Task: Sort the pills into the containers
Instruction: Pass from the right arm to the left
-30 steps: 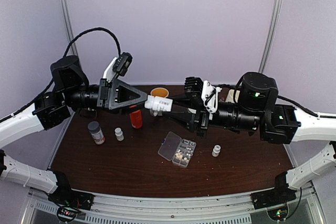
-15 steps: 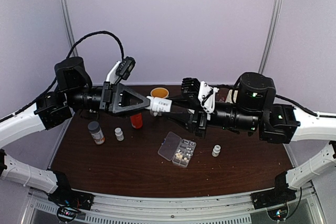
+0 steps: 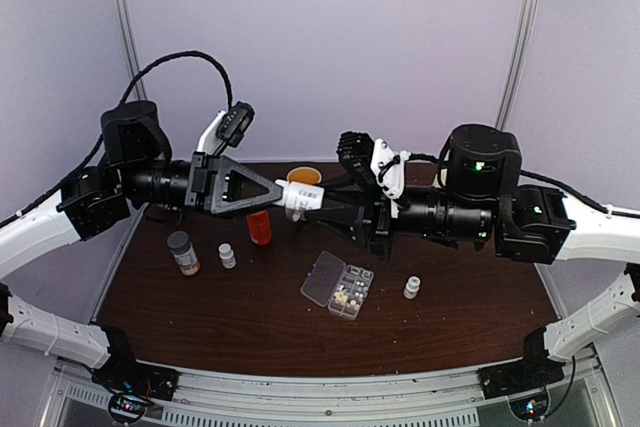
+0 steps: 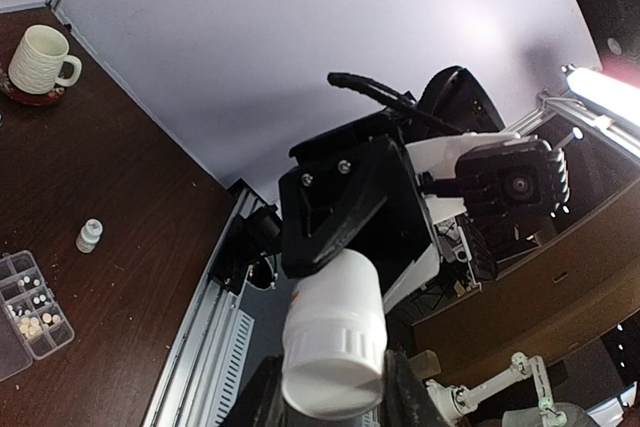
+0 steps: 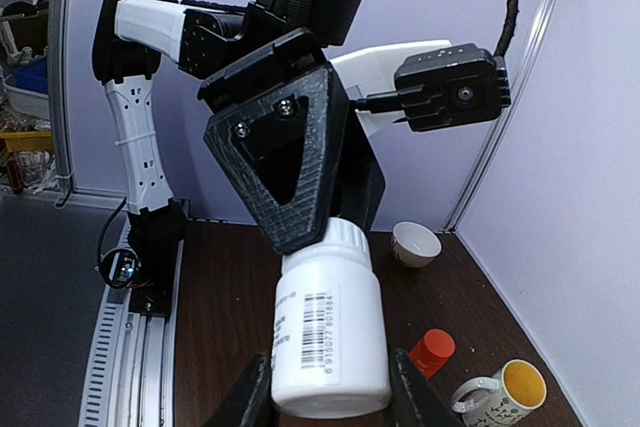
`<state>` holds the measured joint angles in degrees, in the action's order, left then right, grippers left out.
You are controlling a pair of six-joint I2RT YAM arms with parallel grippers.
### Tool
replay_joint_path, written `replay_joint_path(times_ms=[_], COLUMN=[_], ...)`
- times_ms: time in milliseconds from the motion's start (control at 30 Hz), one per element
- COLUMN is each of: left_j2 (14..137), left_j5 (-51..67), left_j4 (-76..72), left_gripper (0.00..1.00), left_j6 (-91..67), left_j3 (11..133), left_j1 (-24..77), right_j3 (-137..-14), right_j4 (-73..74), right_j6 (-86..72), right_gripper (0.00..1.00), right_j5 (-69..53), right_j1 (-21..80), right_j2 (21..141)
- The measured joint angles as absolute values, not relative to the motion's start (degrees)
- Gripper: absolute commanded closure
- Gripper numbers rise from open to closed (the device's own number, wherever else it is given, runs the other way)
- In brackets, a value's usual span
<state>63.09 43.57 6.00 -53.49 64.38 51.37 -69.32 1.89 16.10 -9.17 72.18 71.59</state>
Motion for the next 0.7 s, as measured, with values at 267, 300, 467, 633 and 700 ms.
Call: replay_joint_path(times_ms=[267, 300, 467, 633, 700], left_j2=[63.46, 63.55, 64.27, 65.32, 65.32], left_j5=[43.03, 43.00, 43.07, 42.81, 41.98], left_j4=[12.36, 12.53, 12.80, 12.78, 13.87], left_gripper=[1.00, 1.00, 1.00, 1.00, 1.00], left_j6=[-49.43, -49.12, -48.95, -48.16, -47.11], left_j3=[67.05, 67.13, 67.31, 67.31, 67.31], left_j1=[51.37, 51.37, 51.37, 51.48, 51.48], right_j3=[-70.17, -70.15, -68.66, -66.48, -65.28], right_j4=[3.68, 3.70, 3.14, 1.13, 0.12], right_j6=[4.82, 3.81, 3.03, 4.29, 4.82], right_gripper=[1.00, 1.00, 0.61, 0.13, 0.03], right_j5=[-11.51, -11.68, -11.57, -10.94, -10.37], right_j1=[71.85, 71.85, 71.81, 71.83, 71.94], right_j2=[72.36, 72.36, 71.68, 70.85, 70.08])
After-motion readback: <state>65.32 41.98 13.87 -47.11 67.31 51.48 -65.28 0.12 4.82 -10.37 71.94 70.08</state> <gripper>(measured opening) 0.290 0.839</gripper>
